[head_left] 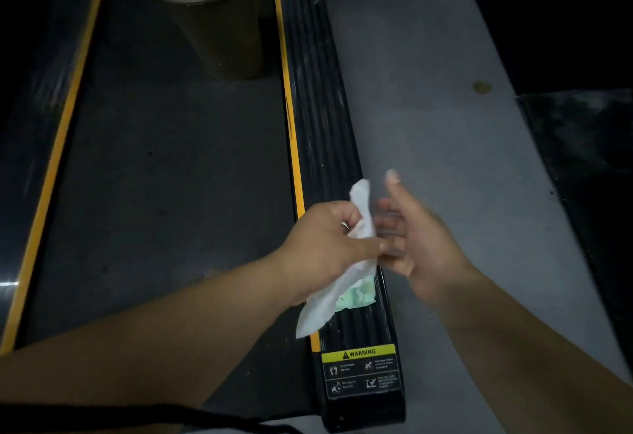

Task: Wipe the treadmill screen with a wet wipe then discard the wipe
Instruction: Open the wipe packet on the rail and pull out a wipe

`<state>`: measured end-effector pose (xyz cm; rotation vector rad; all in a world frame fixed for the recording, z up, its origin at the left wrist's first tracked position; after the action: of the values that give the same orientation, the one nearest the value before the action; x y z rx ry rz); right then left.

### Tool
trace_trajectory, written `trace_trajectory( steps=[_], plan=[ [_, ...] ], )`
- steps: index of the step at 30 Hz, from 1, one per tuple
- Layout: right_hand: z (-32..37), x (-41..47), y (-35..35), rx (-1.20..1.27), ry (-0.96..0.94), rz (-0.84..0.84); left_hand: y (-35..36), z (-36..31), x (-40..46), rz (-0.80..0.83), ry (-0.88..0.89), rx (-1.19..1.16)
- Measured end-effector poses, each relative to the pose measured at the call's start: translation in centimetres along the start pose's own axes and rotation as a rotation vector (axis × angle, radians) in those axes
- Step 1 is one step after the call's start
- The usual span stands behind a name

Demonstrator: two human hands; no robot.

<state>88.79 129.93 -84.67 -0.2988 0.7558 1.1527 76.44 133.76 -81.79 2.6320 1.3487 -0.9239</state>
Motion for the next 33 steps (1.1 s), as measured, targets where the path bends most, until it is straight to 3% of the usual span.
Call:
trace_trajectory(
  steps=[2, 5, 11, 16, 19, 21, 23, 26, 29, 33],
  plan=[
    [0.6, -0.9, 1.5, -0.107, -0.068, 0.089, 0.0, -0.2, 0.0, -0.033, 0.05, 0.104],
    [1.5, -0.6, 0.4, -0.01, -0.126, -0.01, -0.2, -0.2, -0.3, -0.069, 0.051, 0.128],
    [2.4, 0.3, -3.0, 0.055, -0.15, -0.149, -1.7, 1.4, -0.4, -0.121, -0.053, -0.133],
    [3.1, -0.6, -1.1, -0.055, -0.145, 0.067, 0.1, 1.8, -0.1, 0.094, -0.134, -0.237],
    [2.3, -0.5, 0.3, 0.154, 0.025, 0.202, 1.0, 1.7, -0.1, 0.18, -0.168, -0.258],
    [0.2, -0.3, 0.3, 0.478, 0.243, 0.196, 0.1, 2.1, 0.1, 0.105, -0.189, -0.332],
    [-2.3, -0.5, -0.6, 0.608, 0.359, 0.133, -1.1, 2.9, -0.1, 0.002, -0.222, -0.406],
    [-3.5, -1.5, -0.8, 0.418, 0.267, 0.146, -2.7, 3.7, -0.8, -0.12, -0.256, -0.406],
    [-0.6, -1.6, -1.0, 0.262, -0.014, 0.142, -4.7, 3.8, -1.5, -0.226, -0.246, -0.372],
    [2.5, -2.8, 1.6, -0.319, -0.263, 0.171, -5.8, 1.8, -2.4, -0.199, -0.148, -0.305]
  ],
)
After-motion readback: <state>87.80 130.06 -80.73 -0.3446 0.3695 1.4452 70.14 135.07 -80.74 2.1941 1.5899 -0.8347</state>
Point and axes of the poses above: each hand's wrist, its own x-axis towards the middle knuckle, its own y-axis out of the palm, z = x × y, the point moved 10 cm from there along x, towards the middle knuckle, and after that the axes turned 6 degrees about x, right-handed, at the moved point
